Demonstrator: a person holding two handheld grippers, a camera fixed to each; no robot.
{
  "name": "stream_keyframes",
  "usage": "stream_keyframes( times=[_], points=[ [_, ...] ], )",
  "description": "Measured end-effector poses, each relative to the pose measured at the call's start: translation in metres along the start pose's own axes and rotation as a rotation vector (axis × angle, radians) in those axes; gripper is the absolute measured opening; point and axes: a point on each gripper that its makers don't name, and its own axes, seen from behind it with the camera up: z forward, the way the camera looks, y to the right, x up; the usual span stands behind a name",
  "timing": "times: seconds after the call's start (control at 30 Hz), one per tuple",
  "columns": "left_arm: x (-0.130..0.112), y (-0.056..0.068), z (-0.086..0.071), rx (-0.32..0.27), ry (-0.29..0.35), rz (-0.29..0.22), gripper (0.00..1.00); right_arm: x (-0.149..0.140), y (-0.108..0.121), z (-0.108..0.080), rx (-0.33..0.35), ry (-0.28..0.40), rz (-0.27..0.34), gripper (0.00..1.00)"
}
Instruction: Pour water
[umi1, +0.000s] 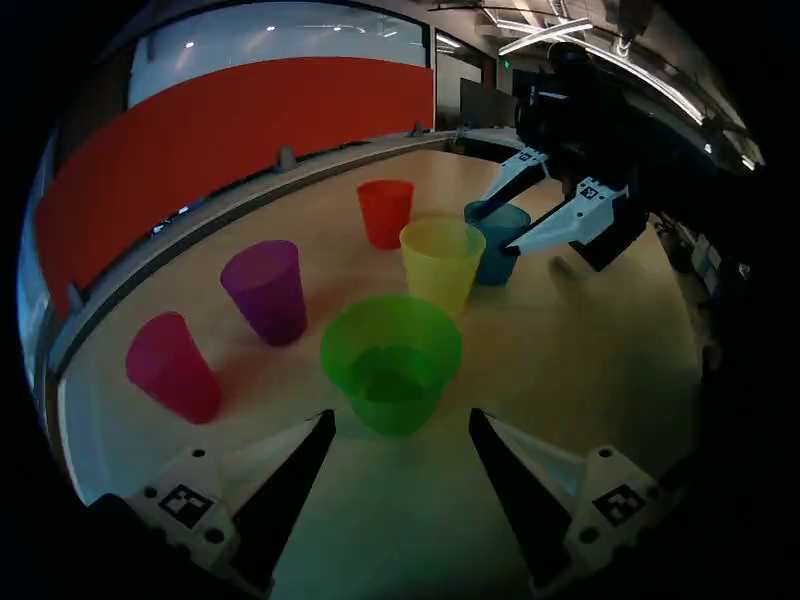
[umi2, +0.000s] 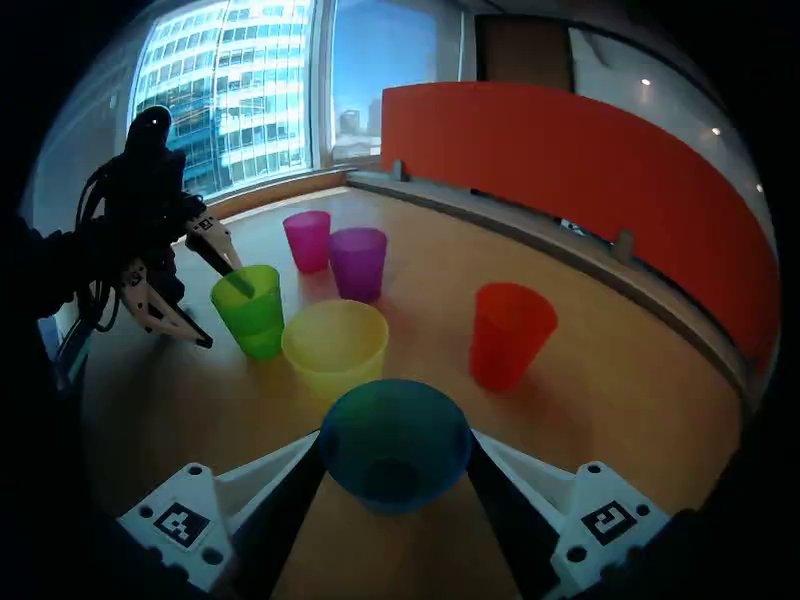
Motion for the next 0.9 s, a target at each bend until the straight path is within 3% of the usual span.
stream_keyframes(
  times=[0.2, 0.5, 0.9],
  points=[
    [-0.004, 0.008, -0.003, -0.009, 0.001, 0.003, 1.00, -0.006, -0.001, -0.003, -0.007, -0.008, 0.008, 0.98],
    [-0.006, 0.010, -0.011, 0.013, 0.014, -0.014, 1.00, -0.016, 0.000, -0.014, -0.034, -0.020, 0.006, 1.00],
    [-0.001, 0.010, -0.047, 0.106, 0.107, -0.085, 1.00, -0.024, -0.001, -0.055, -0.106, 0.029, 0.050, 1.00]
  ],
)
